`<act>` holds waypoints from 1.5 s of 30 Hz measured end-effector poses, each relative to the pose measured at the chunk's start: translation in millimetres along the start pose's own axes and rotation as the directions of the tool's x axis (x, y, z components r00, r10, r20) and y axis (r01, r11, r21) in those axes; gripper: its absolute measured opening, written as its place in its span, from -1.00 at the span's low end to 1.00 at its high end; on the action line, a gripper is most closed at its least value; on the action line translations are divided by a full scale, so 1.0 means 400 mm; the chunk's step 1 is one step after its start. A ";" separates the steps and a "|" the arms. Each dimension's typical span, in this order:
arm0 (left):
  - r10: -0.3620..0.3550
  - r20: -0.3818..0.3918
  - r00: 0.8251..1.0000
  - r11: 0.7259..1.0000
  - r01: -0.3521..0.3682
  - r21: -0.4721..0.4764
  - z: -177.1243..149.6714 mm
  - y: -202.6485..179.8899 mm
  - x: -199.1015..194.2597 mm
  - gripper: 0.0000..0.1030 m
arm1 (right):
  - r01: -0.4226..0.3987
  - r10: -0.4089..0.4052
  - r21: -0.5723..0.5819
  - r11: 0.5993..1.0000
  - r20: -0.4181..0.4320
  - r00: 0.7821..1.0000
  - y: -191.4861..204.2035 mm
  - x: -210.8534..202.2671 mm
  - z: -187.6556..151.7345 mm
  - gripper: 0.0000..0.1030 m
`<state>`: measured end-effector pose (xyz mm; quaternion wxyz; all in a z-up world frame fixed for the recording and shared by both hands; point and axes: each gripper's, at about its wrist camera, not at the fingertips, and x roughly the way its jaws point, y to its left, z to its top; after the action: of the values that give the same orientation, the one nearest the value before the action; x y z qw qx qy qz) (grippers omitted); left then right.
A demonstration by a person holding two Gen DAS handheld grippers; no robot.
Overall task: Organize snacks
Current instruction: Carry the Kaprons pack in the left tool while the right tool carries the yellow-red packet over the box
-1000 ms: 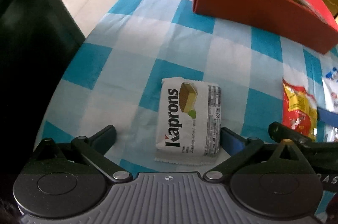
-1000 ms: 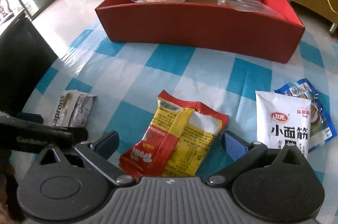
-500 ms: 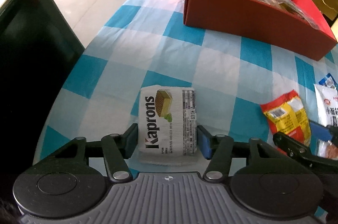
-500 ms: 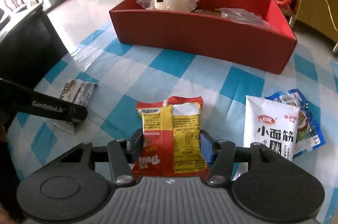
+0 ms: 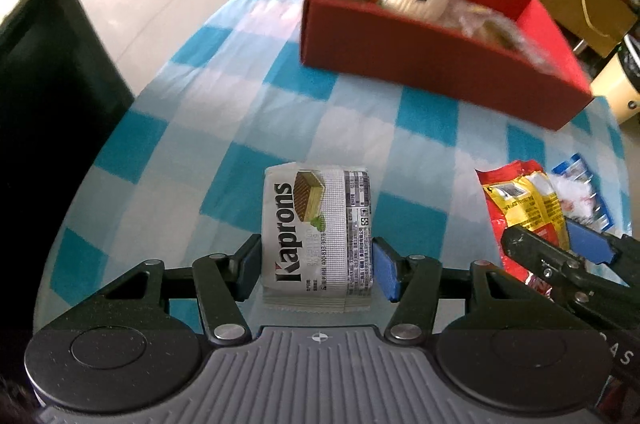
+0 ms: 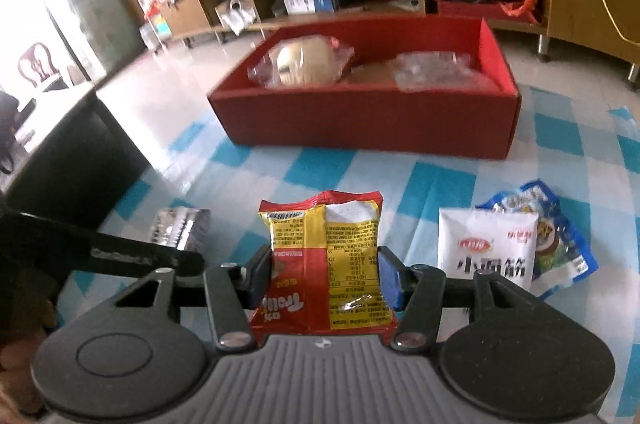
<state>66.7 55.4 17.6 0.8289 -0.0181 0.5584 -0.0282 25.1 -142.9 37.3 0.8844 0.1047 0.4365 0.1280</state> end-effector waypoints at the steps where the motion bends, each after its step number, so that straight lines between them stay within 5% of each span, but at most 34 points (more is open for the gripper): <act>1: -0.002 0.010 1.000 1.000 0.002 0.005 0.004 -0.006 -0.005 0.25 | -0.005 0.005 0.007 1.000 0.010 1.000 -0.002 -0.005 0.005 0.04; 12: 0.003 0.064 0.998 0.999 -0.005 0.032 0.058 -0.048 -0.028 0.25 | -0.006 0.003 0.076 0.997 0.047 0.999 -0.058 -0.015 0.061 0.04; 45: 0.057 0.195 0.979 0.990 -0.081 0.117 0.219 -0.180 -0.020 0.26 | 0.012 -0.016 0.028 1.000 0.146 0.989 -0.140 -0.016 0.242 0.04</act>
<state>142.9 -15.9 62.2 0.8787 0.0505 0.4735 -0.0322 106.0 -205.1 83.3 0.9133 0.1227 0.3730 0.1080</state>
